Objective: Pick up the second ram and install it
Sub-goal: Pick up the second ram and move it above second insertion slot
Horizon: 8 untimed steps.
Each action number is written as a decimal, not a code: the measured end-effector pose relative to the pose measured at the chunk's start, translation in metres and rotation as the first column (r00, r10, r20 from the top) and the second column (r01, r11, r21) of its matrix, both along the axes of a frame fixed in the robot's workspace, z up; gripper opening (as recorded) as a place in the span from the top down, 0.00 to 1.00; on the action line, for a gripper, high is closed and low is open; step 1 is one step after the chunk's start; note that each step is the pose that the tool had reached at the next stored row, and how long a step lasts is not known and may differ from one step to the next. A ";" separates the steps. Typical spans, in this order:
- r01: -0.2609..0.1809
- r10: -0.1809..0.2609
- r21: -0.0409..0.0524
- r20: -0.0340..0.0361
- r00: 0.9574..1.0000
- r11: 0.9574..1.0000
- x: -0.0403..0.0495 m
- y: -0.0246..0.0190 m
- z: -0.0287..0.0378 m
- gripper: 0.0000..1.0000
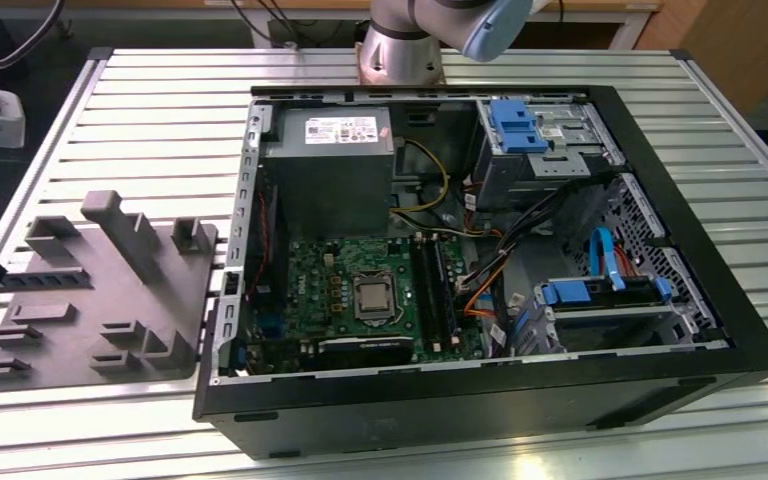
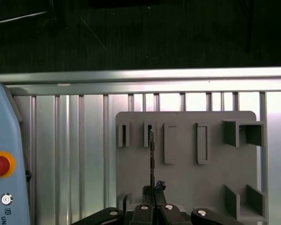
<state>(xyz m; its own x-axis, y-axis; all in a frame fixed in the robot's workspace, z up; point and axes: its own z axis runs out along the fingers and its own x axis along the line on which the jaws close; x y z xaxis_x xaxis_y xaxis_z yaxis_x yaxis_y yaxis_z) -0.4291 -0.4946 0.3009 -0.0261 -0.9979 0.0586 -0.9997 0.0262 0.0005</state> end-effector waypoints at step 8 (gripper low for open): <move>0.000 0.000 0.000 0.000 1.000 1.000 0.0000 0.0000 0.0097 0.88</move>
<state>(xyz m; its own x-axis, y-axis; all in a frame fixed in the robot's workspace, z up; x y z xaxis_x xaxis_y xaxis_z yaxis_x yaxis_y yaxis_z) -0.4291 -0.4946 0.3106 -0.0262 -0.9980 0.0581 -0.9997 0.0263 0.0004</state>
